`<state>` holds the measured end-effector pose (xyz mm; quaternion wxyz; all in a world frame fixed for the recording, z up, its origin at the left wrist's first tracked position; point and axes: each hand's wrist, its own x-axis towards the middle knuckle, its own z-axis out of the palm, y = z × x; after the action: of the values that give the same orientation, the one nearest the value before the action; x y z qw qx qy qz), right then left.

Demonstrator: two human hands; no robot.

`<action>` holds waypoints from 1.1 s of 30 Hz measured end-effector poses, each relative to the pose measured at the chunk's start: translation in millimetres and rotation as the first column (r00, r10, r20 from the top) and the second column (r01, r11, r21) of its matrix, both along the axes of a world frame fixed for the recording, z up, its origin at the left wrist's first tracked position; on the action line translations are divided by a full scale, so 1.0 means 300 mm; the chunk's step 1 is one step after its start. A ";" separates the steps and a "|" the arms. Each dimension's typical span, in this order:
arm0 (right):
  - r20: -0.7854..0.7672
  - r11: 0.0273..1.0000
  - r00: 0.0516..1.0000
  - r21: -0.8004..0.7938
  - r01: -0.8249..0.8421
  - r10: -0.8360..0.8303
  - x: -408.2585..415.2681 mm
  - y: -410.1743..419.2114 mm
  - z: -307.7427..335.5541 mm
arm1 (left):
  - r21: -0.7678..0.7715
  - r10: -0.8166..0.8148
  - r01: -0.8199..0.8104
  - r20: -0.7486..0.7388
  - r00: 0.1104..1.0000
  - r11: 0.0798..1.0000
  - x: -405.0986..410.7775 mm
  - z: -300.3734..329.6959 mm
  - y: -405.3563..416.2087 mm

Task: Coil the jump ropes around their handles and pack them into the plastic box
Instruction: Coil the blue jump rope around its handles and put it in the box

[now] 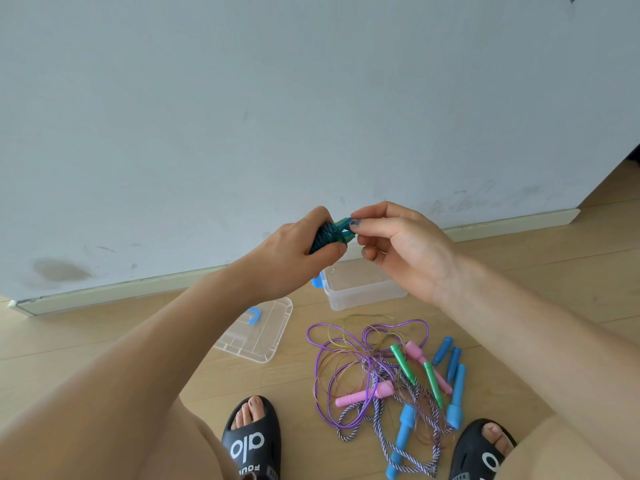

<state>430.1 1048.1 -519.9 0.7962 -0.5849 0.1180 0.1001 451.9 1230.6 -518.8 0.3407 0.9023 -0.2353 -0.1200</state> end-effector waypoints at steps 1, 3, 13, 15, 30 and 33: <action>0.000 1.000 1.000 0.001 0.001 -0.001 0.001 -0.001 -0.001 | 0.008 -0.001 0.001 0.001 1.000 1.000 0.001 0.001 0.000; 0.001 1.000 1.000 0.002 0.004 -0.004 0.001 -0.004 -0.005 | -0.003 -0.005 0.005 -0.014 1.000 1.000 0.001 0.004 -0.004; 0.180 0.995 0.983 -0.101 0.001 0.018 -0.005 0.005 -0.019 | -0.145 0.035 -0.061 -0.175 0.984 0.987 0.004 0.012 -0.008; 0.235 0.976 0.971 -0.217 0.004 0.048 -0.008 0.003 -0.029 | -0.168 0.045 -0.082 -0.215 0.976 0.982 0.007 0.013 -0.007; 0.511 0.703 0.788 -0.696 0.146 0.343 -0.024 -0.017 -0.007 | -0.263 -0.084 -0.026 -0.401 0.912 0.965 -0.001 0.047 0.014; 0.588 0.607 0.689 -0.749 0.266 0.424 -0.031 -0.007 -0.016 | -0.262 -0.083 -0.030 -0.411 0.908 0.965 -0.002 0.046 0.018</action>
<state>420.8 1046.0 -524.6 0.4258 -0.8674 -0.2009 -0.1611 451.2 1235.9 -505.1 0.4978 0.7992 -0.1832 -0.2829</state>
